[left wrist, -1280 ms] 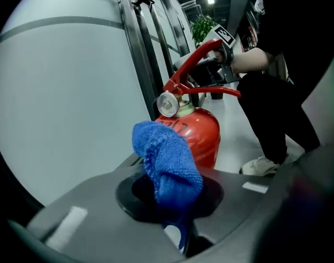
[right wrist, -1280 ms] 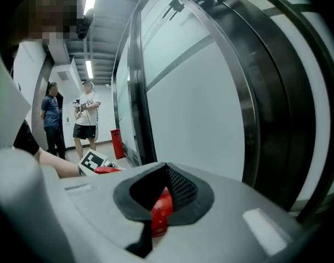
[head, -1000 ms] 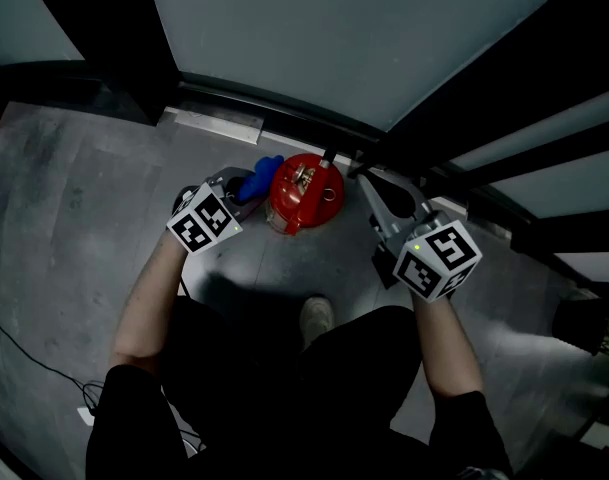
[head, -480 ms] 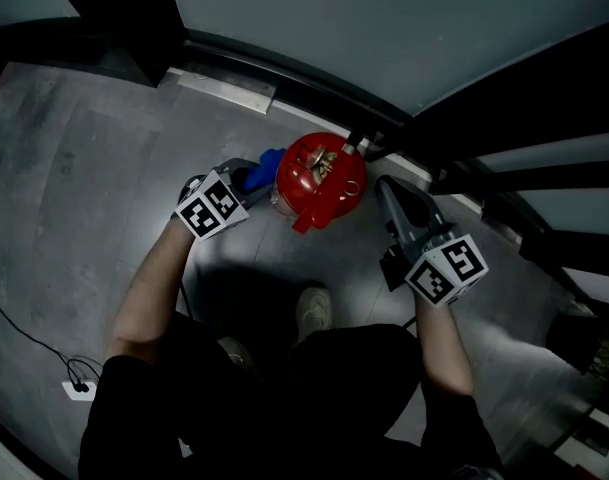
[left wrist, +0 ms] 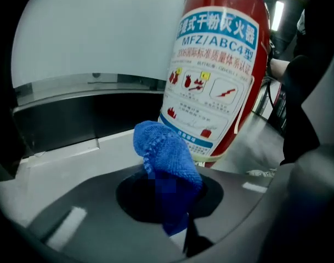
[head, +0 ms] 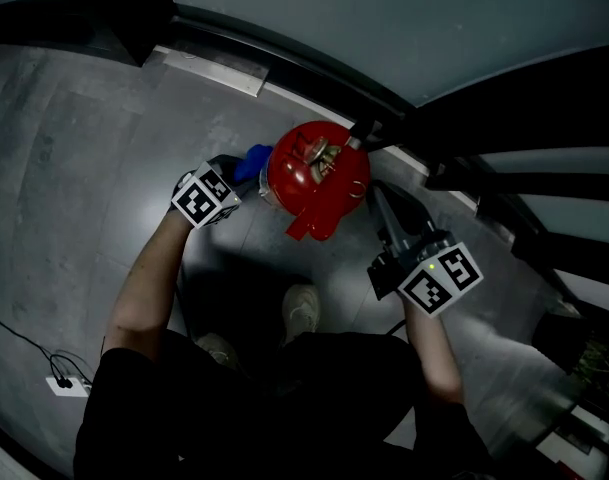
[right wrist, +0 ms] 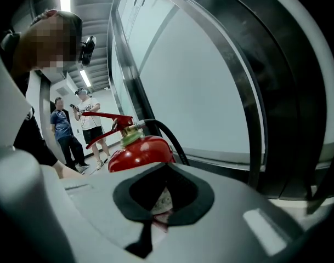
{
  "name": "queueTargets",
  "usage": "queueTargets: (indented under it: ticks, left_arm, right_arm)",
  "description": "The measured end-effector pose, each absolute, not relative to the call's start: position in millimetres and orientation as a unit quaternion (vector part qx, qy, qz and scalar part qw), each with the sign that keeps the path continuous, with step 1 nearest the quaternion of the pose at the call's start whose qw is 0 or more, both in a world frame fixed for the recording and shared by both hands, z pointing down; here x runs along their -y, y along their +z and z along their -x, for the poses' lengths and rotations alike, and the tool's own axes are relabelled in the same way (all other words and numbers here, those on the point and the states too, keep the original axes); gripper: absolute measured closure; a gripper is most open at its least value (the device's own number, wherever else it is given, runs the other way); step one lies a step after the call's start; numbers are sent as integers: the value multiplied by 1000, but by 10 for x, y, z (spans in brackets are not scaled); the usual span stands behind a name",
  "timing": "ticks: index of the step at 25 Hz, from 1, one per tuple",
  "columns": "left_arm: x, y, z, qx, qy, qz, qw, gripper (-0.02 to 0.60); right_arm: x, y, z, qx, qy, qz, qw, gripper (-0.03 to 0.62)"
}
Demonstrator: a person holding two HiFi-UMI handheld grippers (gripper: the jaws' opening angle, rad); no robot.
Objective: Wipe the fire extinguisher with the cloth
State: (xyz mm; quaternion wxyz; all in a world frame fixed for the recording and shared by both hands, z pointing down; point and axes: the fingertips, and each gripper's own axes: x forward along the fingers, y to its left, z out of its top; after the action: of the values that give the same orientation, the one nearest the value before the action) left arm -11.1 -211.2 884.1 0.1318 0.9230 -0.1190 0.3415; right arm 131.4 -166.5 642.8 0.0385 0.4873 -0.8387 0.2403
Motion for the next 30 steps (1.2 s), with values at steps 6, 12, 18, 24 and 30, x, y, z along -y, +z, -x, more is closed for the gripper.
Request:
queueTargets:
  ticks: [6,12,18,24,30]
  left_arm:
    - [2028,9206,129,144,361,-901,190,537]
    - [1866,9414,288,171,410,-875,193,537]
    - [1941,8402,580,200,338,-903,172,537]
    - [1934,6602,654,233,218,-943,91,535]
    - [1700,5939,417,237,189,-952,41,535]
  right_arm:
    - [1634,6528,-1322,835,248,-489,52,591]
    - [1657,6552,-1289,829,245,-499,66,591]
    - [1790,6505,-1470,814,241,-525,58,591]
    - [1915,6175,-1628,802,221,-553,43,591]
    - [1935,6127,-1667,800,192,-566,44,591]
